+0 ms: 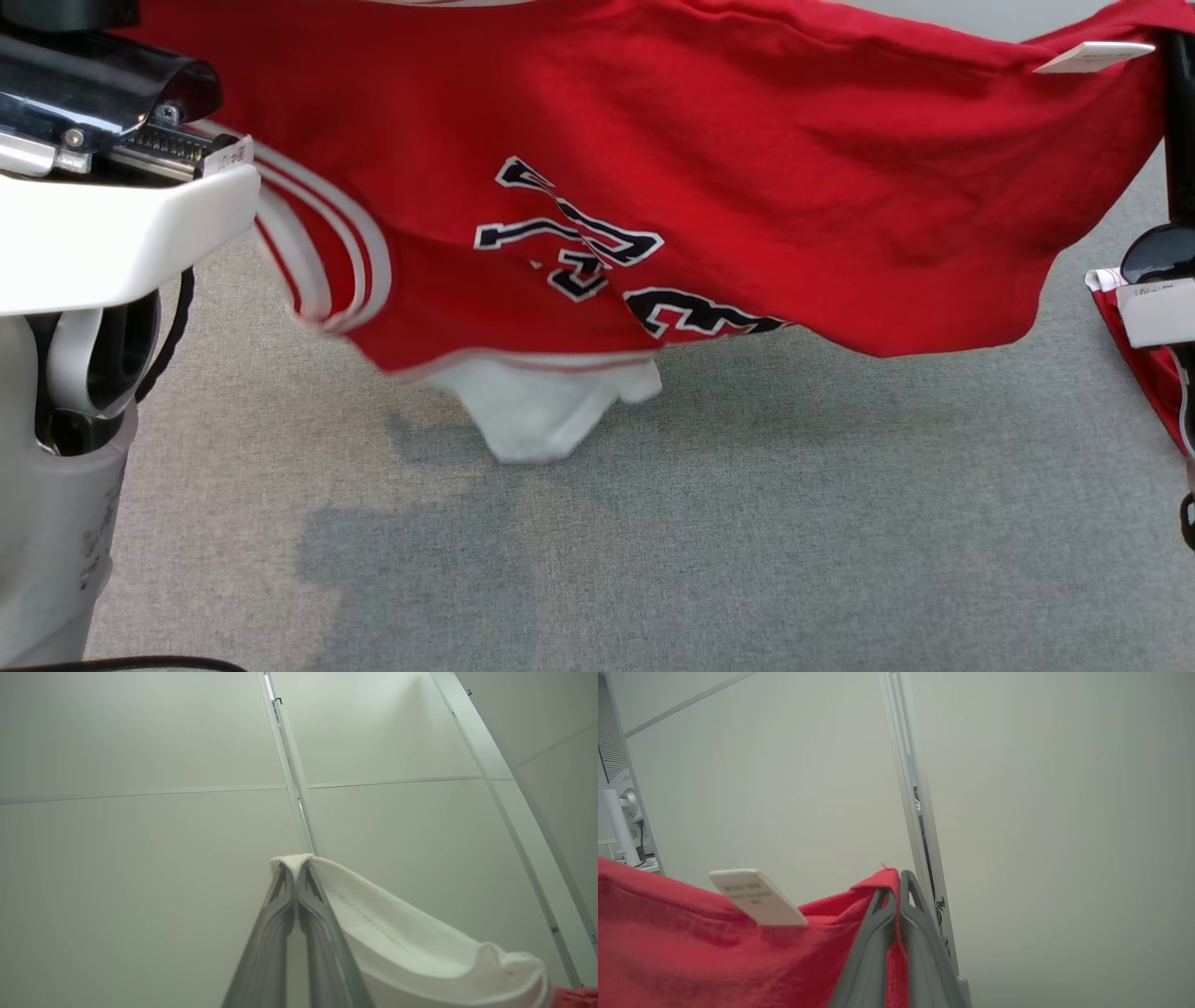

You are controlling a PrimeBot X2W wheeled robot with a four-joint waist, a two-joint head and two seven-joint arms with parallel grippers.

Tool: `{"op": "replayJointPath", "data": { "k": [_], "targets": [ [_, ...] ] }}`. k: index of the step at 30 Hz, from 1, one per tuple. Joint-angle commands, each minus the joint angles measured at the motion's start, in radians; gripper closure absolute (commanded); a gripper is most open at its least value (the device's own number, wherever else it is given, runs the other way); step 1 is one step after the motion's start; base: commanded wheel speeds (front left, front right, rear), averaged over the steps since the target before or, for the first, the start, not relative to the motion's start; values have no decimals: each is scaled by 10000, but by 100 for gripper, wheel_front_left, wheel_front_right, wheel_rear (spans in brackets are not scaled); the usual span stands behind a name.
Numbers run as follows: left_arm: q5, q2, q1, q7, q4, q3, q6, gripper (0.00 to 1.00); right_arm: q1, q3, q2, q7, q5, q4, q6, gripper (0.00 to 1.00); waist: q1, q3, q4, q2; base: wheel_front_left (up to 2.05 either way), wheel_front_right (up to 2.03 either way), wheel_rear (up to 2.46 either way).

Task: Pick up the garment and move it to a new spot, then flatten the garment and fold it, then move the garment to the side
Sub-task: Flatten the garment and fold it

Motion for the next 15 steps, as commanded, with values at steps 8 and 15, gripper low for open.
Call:
{"op": "replayJointPath", "data": {
  "k": [8,15],
  "targets": [
    [-172,94,228,157,325,-1,83,100,446,-176,156,257,55,154,1,100,0,48,25,0,0,0,0],
    [-467,75,845,154,873,-27,88,100,806,-251,330,300,90,812,1,100,0,253,75,0,0,0,0]
  ]
}}
